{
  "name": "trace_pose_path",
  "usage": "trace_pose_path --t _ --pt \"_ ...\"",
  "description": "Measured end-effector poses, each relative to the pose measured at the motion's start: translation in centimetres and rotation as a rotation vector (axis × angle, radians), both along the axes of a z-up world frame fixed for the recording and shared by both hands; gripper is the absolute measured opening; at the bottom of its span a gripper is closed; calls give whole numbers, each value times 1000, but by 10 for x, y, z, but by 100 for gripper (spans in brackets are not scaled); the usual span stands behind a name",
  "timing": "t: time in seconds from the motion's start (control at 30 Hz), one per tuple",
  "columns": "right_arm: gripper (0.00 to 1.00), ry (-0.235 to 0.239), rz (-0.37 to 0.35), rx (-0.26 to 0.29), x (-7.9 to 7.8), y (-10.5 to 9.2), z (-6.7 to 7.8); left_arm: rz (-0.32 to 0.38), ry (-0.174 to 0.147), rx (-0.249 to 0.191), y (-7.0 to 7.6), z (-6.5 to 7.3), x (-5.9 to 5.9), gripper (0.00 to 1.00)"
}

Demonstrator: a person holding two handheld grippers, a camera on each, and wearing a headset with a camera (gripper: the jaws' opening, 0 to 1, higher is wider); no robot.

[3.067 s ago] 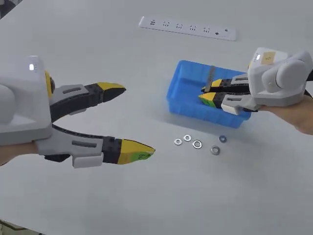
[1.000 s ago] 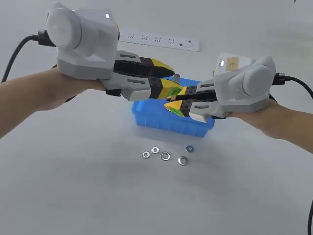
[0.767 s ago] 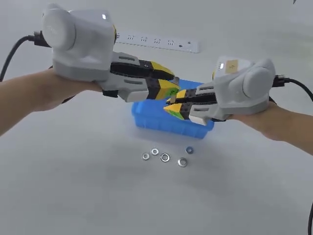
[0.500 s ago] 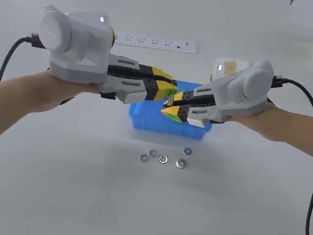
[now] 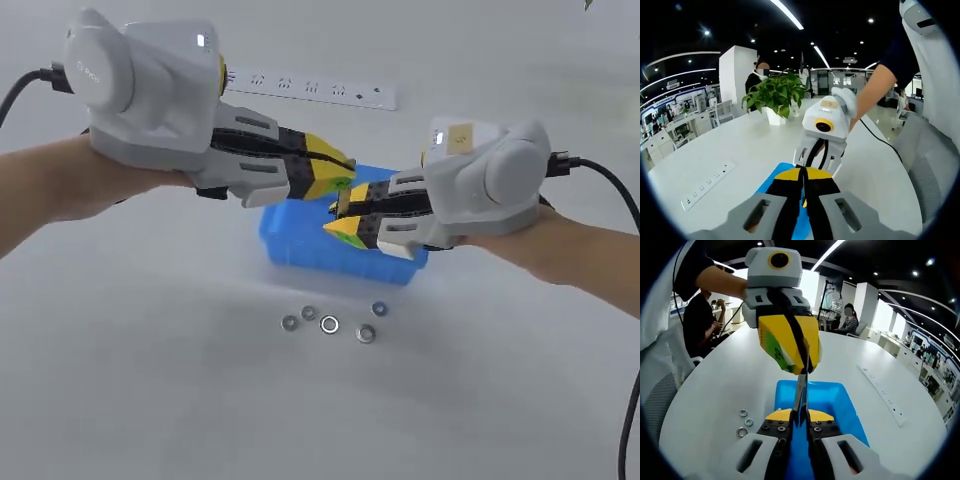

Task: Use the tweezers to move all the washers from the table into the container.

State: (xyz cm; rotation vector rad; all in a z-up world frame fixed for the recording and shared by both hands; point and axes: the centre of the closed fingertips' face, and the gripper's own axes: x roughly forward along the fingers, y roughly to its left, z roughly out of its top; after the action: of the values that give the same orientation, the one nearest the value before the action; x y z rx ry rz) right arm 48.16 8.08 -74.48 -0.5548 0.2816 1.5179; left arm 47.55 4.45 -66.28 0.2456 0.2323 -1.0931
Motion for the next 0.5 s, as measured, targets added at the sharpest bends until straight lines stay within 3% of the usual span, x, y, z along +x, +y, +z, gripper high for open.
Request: trace_pose_path --t 0.13,0.5 --pt "12 -5 -26 1 5 0 3 5 -25 2 1 4 4 4" --pt "16 33 -62 15 6 0 11 17 -32 -6 -2 12 11 4"
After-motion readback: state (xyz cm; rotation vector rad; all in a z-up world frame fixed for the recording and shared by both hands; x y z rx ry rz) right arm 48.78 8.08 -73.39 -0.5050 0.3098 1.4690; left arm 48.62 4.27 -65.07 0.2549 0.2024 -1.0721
